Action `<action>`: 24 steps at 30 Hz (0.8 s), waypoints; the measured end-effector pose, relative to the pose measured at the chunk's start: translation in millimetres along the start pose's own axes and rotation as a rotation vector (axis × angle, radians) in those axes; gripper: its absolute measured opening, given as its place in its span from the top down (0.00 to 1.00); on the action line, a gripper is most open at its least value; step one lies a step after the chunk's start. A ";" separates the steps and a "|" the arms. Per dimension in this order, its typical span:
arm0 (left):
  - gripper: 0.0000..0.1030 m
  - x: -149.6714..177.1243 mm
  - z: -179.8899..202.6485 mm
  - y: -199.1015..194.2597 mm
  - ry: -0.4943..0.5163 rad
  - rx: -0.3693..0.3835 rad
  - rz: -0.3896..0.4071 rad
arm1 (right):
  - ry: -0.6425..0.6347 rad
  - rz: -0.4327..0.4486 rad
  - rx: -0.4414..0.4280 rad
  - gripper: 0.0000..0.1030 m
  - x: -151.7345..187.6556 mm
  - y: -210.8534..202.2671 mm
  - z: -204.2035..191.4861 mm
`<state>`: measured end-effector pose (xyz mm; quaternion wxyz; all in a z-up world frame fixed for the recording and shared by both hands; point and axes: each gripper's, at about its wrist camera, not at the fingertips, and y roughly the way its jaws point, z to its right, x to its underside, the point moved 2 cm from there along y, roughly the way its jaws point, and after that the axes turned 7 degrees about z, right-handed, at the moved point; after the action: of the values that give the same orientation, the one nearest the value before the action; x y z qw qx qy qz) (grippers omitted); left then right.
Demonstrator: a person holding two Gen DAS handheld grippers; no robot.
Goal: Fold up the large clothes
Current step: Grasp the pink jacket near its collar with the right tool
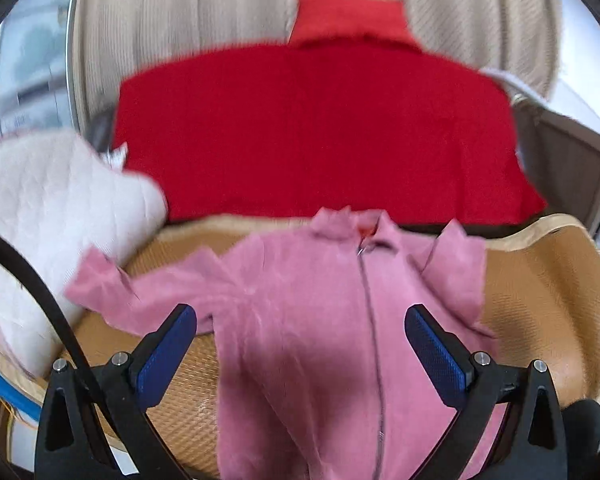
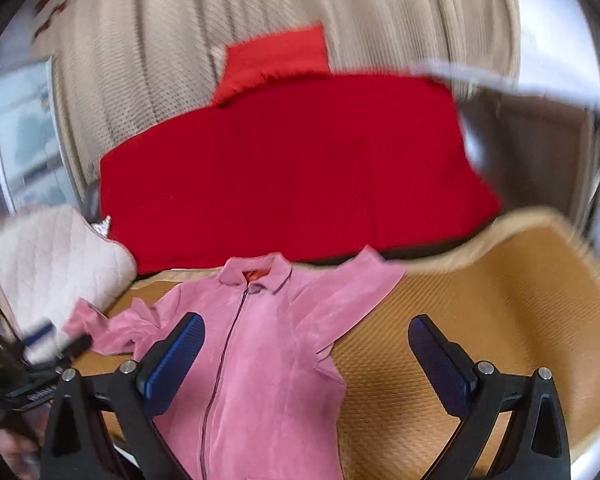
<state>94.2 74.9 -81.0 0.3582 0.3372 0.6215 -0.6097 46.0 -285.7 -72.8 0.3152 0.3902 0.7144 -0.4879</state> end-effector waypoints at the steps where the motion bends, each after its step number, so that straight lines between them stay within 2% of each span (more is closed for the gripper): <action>1: 0.00 3.4 -2.4 18.8 -0.001 -0.018 -0.021 | 0.045 -0.024 -0.014 0.00 0.9 19.3 18.2; 4: 0.00 8.4 -1.4 62.8 0.014 -0.040 -0.043 | 0.155 -0.102 -0.024 0.00 9.7 80.1 65.0; 9: 0.00 8.5 10.9 128.0 0.039 -0.070 -0.047 | 0.342 -0.170 -0.016 0.01 28.0 166.9 121.3; 11: 0.00 9.5 16.3 150.6 0.041 -0.077 -0.051 | 0.424 -0.193 -0.032 0.05 35.6 200.9 137.4; 13: 0.00 12.1 18.5 161.3 0.042 -0.079 -0.052 | 0.501 -0.232 -0.042 0.18 44.4 234.8 150.2; 16: 0.00 16.3 20.8 172.8 0.064 -0.071 -0.052 | 0.572 -0.296 -0.029 0.23 58.1 276.5 162.4; 20: 0.00 13.0 23.5 176.2 0.065 -0.054 -0.042 | 0.622 -0.309 -0.055 0.29 63.0 301.4 165.7; 24: 0.00 12.6 23.8 173.8 0.079 -0.054 -0.020 | 0.640 -0.305 -0.059 0.47 63.1 319.0 164.1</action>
<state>237.2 56.0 -181.4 0.3360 0.3452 0.6547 -0.5825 302.1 -354.7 -322.6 0.0101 0.4026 0.8409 -0.3614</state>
